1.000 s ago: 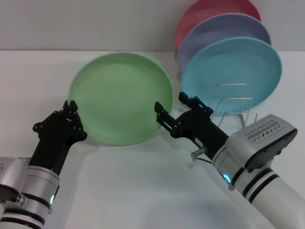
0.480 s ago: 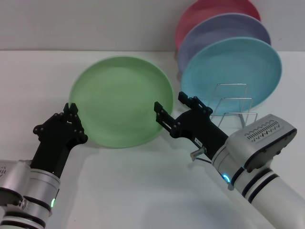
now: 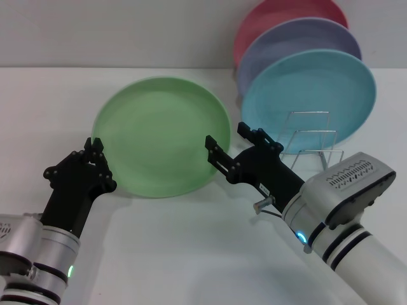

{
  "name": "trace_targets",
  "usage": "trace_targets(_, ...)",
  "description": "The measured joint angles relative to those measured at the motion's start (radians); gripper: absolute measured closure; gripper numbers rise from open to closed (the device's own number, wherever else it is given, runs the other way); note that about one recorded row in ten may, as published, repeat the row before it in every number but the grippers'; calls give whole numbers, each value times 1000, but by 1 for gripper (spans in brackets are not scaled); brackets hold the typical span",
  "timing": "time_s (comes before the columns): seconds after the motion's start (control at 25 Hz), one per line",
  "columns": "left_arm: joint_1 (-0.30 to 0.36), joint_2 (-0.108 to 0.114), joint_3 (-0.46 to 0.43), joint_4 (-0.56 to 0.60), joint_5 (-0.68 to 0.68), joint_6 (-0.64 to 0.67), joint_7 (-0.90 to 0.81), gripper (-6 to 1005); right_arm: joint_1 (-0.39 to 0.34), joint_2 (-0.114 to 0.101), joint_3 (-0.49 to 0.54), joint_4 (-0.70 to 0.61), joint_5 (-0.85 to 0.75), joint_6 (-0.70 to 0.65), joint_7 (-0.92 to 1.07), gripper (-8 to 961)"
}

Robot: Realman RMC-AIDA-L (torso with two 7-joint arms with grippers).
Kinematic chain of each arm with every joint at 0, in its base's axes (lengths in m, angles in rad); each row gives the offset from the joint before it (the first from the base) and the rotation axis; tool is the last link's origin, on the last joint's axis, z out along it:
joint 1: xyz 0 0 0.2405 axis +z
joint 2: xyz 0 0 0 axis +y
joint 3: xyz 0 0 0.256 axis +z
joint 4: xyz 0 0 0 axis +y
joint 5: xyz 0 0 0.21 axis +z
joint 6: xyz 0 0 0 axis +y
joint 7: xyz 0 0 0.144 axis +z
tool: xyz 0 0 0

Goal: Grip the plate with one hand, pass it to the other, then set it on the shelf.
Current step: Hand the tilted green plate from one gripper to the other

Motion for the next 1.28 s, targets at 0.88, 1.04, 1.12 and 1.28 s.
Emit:
trace_targets(0.88,52,0,-2,135,-124,45,300,918,73,-4,8,-29,0,70,-8,256)
trace_targets(1.04,54,0,0,148,-145,46,323,917,87,-5,7,-33,-1,77,-9,262)
trace_targets(1.12,58,0,1,162,-162,47,345,917,93,-5,7,-36,-3,77,-9,265)
trace_targets(1.28,63,0,1,178,-182,48,370,915,100,-5,6,-41,-3,77,-9,271)
